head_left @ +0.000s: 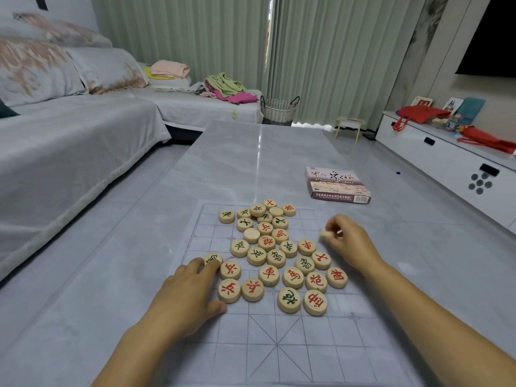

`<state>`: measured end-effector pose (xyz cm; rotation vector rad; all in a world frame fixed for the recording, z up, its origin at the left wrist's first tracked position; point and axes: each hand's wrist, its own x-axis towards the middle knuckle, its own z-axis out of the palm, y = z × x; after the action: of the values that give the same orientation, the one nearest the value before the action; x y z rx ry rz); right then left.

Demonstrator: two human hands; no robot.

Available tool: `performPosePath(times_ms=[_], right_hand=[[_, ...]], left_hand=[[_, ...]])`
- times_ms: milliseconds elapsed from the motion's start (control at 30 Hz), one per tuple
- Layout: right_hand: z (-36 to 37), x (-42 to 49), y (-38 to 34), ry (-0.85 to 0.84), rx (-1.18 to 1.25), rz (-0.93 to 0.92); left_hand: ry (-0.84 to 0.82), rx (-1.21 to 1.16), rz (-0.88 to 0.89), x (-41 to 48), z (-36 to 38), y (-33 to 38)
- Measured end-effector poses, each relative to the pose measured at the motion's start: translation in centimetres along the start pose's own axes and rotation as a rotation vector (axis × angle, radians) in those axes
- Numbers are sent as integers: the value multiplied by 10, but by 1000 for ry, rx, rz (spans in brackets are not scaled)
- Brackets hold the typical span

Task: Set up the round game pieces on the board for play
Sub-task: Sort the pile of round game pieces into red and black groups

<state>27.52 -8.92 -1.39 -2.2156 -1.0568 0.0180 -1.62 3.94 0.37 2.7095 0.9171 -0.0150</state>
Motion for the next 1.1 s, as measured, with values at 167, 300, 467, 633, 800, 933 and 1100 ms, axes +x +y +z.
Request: performPosePath(times_ms=[167, 300, 467, 633, 800, 933, 1100], right_hand=[[-10, -25, 24, -102, -94, -177], [-7, -23, 17, -21, 52, -68], [21, 0, -40, -21, 78, -111], [69, 18, -98, -209, -135, -230], [86, 32, -129, -286, -417, -161], [80, 28, -133, -283, -298, -167], [24, 9, -94, -125, 249, 32]], left_hand=[[3, 13, -11, 0, 1, 3], [5, 10, -18, 0, 0, 6], [29, -16, -26, 1, 0, 5], [26, -73, -25, 3, 0, 1], [19, -101, -28, 3, -2, -3], [20, -112, -22, 2, -2, -3], [17, -128, -39, -1, -3, -7]])
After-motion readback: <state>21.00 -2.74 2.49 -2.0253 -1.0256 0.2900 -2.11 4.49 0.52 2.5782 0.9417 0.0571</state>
